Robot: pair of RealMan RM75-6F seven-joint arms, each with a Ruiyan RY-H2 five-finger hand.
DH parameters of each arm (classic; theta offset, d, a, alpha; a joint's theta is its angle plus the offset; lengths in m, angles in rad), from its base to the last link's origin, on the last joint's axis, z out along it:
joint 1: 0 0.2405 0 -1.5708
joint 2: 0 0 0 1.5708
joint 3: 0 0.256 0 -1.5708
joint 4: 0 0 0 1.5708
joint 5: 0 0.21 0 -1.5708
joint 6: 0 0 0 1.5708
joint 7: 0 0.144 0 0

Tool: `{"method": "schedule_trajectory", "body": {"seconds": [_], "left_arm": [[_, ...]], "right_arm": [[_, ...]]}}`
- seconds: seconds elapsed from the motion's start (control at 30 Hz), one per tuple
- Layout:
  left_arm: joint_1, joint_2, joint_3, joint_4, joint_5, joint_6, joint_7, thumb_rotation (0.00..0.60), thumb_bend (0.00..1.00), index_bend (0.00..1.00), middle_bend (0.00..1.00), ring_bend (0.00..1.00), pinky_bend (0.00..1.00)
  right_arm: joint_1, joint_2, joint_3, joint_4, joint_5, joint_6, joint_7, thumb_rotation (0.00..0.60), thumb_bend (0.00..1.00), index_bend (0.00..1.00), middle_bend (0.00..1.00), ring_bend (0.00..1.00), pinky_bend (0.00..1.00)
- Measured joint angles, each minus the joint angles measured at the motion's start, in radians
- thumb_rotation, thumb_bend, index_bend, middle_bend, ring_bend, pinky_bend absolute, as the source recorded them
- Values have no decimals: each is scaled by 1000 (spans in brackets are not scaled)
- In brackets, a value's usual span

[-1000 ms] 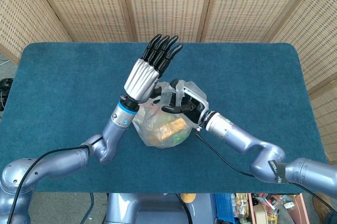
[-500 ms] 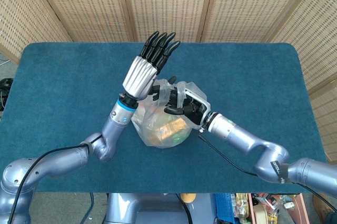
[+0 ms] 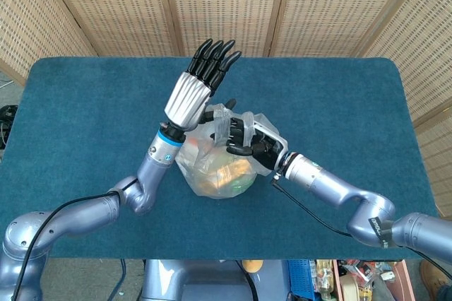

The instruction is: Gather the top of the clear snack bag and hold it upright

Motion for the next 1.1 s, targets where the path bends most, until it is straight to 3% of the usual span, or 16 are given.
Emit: {"method": "schedule_trajectory", "body": {"seconds": [0.5, 0.87, 1.1], "left_arm": [[4, -15, 28, 28, 18, 9, -16, 600, 326, 0, 0, 0, 0], [1, -19, 19, 35, 6, 5, -23, 600, 323, 0, 0, 0, 0], [5, -10, 26, 31, 7, 0, -22, 600, 226, 0, 0, 0, 0]], "right_arm": [[16, 30, -35, 8, -34, 52, 115, 600, 0, 418, 477, 285, 319], [32, 38, -62, 2, -21, 51, 79, 600, 0, 458, 517, 337, 331], [39, 36, -77, 5, -26, 67, 91, 600, 16, 475, 538, 374, 348]]}}
